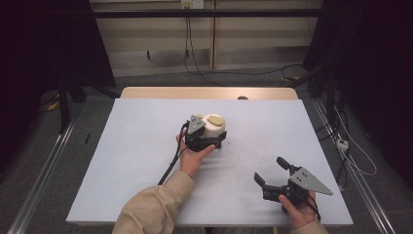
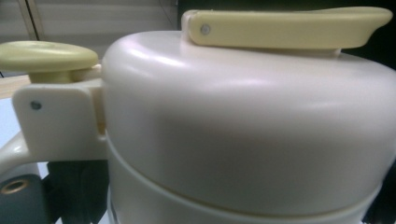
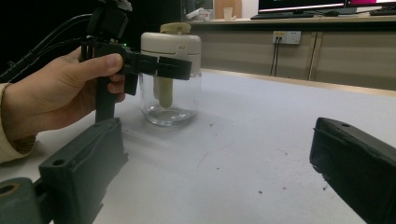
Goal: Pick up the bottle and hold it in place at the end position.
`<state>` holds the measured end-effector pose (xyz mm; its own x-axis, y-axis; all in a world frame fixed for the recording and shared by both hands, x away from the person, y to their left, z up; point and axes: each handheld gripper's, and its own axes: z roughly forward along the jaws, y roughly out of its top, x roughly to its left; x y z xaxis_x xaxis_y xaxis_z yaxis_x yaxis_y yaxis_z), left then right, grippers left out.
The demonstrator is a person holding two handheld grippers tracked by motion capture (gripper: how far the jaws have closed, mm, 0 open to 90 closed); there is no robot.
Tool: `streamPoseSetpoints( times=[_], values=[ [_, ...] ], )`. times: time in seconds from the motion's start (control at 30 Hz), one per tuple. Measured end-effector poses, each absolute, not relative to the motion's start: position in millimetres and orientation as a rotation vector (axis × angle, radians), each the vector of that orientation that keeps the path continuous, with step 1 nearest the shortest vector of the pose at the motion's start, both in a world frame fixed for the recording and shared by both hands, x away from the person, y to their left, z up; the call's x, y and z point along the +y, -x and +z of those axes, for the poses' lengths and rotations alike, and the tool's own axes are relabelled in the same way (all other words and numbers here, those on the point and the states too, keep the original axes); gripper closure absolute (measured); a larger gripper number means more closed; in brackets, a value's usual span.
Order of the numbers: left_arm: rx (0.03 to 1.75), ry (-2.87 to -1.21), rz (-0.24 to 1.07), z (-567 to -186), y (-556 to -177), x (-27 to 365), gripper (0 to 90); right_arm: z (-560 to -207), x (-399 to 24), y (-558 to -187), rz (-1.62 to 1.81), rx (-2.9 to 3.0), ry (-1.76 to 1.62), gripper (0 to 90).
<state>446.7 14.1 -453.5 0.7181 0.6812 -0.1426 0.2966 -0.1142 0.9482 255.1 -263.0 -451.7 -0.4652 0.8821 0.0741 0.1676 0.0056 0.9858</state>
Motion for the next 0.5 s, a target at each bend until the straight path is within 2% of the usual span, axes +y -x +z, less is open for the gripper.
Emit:
streamPoseSetpoints(
  times=[0.5],
  values=[
    [0.762, -1.725, 0.398, -456.2, -441.9, 17.5, 5.6, -451.7, -259.9, -258.3, 1.502, 1.697, -1.093, 2.7]
  ],
)
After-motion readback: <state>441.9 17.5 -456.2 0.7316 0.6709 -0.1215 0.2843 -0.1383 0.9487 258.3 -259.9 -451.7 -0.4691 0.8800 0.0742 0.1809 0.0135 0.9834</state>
